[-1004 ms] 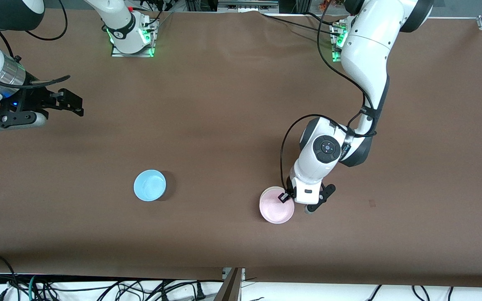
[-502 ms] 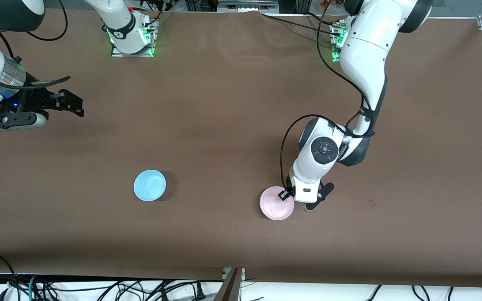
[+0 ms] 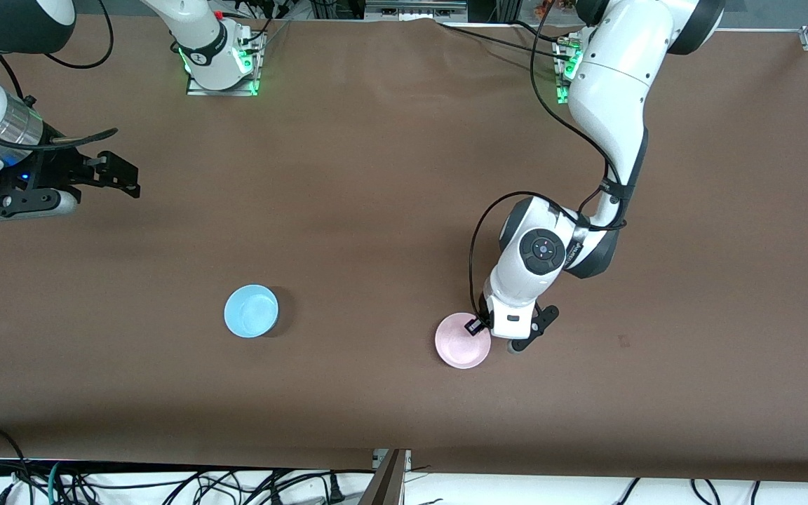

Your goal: Stack pink and blue bowls on white bowl

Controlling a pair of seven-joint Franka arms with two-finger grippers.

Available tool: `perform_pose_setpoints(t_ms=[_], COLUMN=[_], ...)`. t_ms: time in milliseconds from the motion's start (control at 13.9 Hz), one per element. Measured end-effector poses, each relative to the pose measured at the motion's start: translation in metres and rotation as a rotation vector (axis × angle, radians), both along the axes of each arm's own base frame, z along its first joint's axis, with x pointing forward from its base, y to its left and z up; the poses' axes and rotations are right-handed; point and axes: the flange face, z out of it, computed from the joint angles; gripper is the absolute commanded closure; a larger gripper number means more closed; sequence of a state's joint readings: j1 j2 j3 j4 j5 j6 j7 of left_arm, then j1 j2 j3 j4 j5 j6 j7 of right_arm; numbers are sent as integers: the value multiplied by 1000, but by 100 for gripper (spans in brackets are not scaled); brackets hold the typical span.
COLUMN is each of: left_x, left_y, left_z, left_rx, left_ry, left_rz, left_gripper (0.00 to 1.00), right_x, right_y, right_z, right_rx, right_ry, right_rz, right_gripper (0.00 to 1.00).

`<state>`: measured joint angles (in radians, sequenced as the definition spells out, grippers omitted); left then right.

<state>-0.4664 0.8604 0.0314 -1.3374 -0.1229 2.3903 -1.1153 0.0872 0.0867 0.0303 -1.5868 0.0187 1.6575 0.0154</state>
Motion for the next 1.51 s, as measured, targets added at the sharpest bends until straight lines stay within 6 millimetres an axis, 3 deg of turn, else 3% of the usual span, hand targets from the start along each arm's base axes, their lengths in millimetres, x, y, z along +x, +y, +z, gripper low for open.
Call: perform_pose_setpoints(t_ms=[287, 430, 502, 646, 789, 861, 1004, 1148, 1291, 1363, 1507], left_x=[13, 22, 26, 30, 23, 14, -4, -22, -40, -47, -60], left_y=[12, 29, 42, 92, 166, 203, 273, 333, 374, 384, 383], left_z=[30, 67, 94, 168, 247, 277, 318, 341, 351, 351, 346], left_rx=[-13, -11, -5, 12, 34, 47, 62, 65, 59, 71, 93], left_ry=[-45, -61, -63, -50, -4, 36, 95, 124, 154, 167, 191], left_rz=[21, 31, 21, -12, -49, -87, -197, -328, -443, -486, -538], left_gripper=[45, 45, 45, 45, 42, 38, 35, 27, 25, 24, 24], right_x=[3, 10, 14, 24, 38, 47, 64, 80, 91, 94, 96], right_y=[0, 1, 2, 4, 6, 8, 13, 22, 34, 40, 49], right_z=[-7, -22, -31, -57, -91, -106, -141, -185, -234, -259, -303], right_rx=[0, -2, -3, -1, -1, 2, 9, 14, 17, 17, 17], right_ry=[7, 28, 40, 69, 92, 84, 60, 39, 32, 34, 33], right_rz=[0, 1, 2, 3, 1, 1, 4, 10, 15, 2, -29], right_gripper=[0, 0, 0, 0, 0, 0, 0, 0, 0, 0, 1])
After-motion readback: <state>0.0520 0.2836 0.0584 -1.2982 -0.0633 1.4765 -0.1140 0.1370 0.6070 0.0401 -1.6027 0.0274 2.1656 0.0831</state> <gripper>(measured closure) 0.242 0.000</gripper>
